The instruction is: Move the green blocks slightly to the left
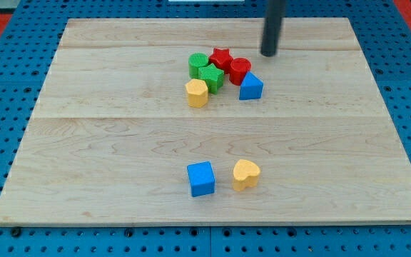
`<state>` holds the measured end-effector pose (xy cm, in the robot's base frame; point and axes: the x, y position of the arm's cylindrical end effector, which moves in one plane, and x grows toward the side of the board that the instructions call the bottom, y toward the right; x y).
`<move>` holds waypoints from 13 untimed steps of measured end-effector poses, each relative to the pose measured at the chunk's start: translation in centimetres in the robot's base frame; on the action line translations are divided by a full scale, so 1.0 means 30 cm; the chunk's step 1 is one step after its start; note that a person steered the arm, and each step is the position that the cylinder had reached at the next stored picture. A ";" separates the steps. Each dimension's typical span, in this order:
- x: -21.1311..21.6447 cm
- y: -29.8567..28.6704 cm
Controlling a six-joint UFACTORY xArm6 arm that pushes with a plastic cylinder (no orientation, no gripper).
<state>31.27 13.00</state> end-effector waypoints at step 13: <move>0.222 -0.644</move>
<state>37.92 -6.32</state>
